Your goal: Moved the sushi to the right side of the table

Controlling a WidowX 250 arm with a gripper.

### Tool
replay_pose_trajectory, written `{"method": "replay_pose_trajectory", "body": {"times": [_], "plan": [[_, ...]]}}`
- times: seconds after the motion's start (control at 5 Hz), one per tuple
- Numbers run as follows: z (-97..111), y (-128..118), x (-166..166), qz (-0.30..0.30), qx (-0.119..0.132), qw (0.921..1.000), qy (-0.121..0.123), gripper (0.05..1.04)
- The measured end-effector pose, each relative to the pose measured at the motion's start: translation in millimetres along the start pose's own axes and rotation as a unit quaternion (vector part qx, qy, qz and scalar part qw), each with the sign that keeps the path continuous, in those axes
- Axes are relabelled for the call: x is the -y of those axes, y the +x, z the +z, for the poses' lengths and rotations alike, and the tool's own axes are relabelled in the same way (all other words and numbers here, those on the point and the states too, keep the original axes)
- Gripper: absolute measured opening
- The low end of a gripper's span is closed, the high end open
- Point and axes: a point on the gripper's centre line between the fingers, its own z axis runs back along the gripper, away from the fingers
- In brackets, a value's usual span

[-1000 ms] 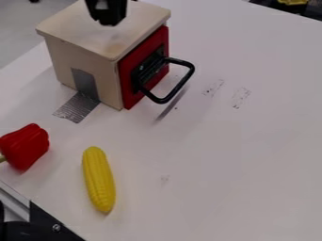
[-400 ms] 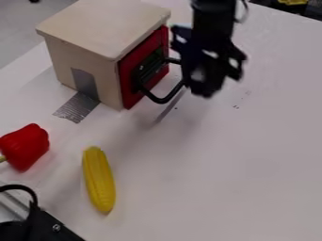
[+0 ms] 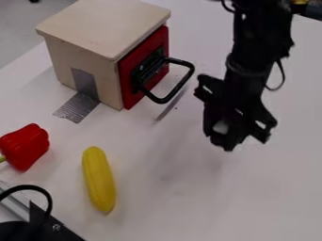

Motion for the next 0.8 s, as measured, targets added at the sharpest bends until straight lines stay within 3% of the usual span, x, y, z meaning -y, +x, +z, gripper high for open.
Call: {"method": "replay_pose_trajectory", "body": {"times": [0.2, 0.4, 0.6, 0.8], "plan": [[-11.6, -1.8, 6.9, 0.001, -0.005, 1.0000, -0.005, 0.486], [-19.4, -4.6, 6.8, 0.014, -0.022, 0.9996, -0.008, 0.804], [-19.0, -6.9, 6.7, 0.014, -0.030, 0.9994, -0.009, 1.007], [2.5, -7.9, 4.9, 0.036, -0.022, 0.9991, -0.009, 1.001]]}}
